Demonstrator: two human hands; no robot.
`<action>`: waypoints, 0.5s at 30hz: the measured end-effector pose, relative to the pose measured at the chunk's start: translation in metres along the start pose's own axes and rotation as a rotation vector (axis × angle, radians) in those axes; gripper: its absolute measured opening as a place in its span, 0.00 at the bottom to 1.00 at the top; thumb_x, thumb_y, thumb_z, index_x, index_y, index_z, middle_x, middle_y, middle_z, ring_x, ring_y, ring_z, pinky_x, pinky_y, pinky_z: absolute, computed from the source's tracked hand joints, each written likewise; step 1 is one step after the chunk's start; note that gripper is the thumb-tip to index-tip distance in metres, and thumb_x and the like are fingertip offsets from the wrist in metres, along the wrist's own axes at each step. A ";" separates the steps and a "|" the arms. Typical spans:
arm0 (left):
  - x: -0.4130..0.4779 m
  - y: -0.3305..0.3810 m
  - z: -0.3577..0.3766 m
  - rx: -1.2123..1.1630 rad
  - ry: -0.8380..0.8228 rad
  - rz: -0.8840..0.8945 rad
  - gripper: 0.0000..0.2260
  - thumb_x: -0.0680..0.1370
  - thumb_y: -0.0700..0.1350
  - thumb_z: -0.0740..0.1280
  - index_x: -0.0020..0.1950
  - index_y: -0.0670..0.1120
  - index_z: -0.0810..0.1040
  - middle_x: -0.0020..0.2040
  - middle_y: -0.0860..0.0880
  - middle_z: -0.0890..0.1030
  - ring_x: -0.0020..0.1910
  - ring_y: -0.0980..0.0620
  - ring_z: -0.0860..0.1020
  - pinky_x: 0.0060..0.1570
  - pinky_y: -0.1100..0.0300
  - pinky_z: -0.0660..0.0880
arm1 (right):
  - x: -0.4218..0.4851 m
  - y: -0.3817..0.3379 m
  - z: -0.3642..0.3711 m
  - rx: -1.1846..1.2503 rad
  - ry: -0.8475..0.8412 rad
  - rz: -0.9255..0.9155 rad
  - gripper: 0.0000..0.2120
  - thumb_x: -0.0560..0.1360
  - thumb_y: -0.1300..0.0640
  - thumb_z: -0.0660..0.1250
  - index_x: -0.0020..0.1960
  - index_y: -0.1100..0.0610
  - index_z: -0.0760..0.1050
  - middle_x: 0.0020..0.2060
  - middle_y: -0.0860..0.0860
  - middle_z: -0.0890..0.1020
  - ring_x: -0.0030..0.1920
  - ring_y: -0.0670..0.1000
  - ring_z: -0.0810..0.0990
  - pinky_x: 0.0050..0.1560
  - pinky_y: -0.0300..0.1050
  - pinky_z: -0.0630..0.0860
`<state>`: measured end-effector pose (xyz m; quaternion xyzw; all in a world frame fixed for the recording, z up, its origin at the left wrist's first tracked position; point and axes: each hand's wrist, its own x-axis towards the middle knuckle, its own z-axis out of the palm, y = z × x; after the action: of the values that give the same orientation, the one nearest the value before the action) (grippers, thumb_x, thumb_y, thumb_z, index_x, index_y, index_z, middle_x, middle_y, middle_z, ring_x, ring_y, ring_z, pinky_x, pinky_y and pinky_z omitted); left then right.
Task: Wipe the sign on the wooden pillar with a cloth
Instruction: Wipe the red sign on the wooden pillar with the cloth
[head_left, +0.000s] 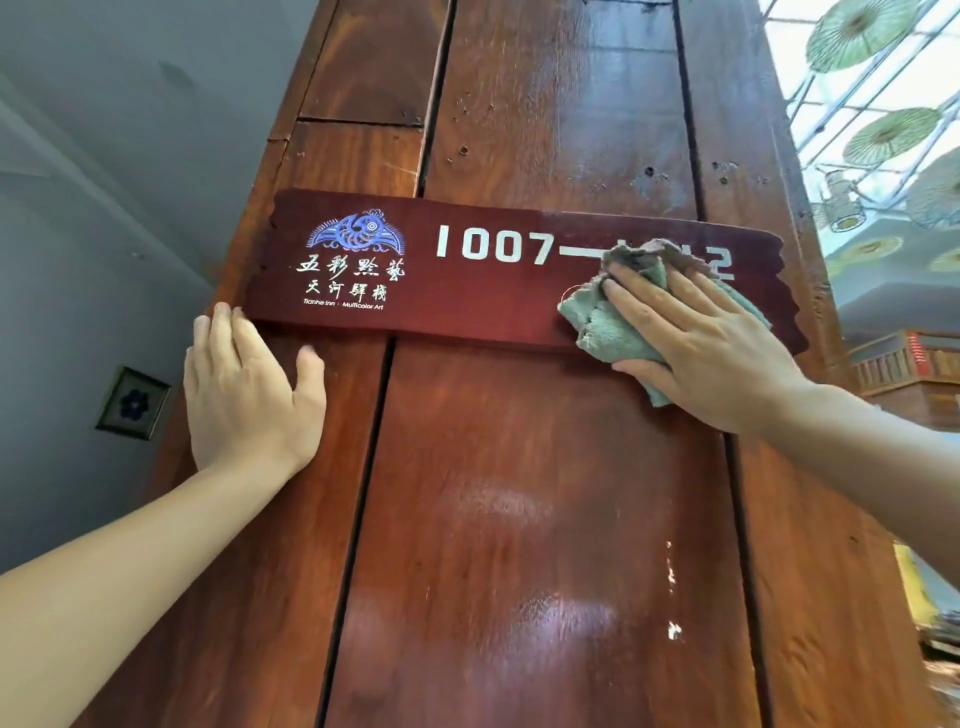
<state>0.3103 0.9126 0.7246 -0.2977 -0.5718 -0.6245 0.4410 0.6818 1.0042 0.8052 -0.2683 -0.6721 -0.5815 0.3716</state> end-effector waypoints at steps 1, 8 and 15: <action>0.000 0.001 0.000 0.004 0.004 -0.003 0.35 0.79 0.58 0.54 0.78 0.35 0.58 0.80 0.36 0.61 0.81 0.38 0.57 0.79 0.43 0.54 | -0.003 0.004 0.000 -0.002 -0.010 0.007 0.36 0.80 0.36 0.51 0.82 0.54 0.53 0.81 0.51 0.58 0.80 0.61 0.58 0.79 0.58 0.54; -0.002 0.003 0.000 0.017 -0.004 0.006 0.35 0.79 0.57 0.50 0.78 0.33 0.58 0.80 0.34 0.60 0.81 0.36 0.57 0.79 0.42 0.54 | 0.028 -0.044 -0.007 0.035 0.015 0.027 0.37 0.81 0.34 0.49 0.82 0.56 0.54 0.81 0.52 0.59 0.79 0.64 0.57 0.79 0.60 0.54; -0.003 0.000 -0.001 0.015 -0.035 0.018 0.31 0.82 0.53 0.52 0.80 0.34 0.56 0.82 0.36 0.58 0.82 0.39 0.54 0.80 0.45 0.52 | 0.115 -0.141 -0.023 0.032 0.078 -0.154 0.37 0.81 0.35 0.49 0.82 0.56 0.48 0.82 0.53 0.53 0.81 0.62 0.51 0.80 0.60 0.49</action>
<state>0.3119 0.9118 0.7222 -0.3105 -0.5814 -0.6109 0.4385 0.5082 0.9481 0.8174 -0.1868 -0.6848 -0.6078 0.3560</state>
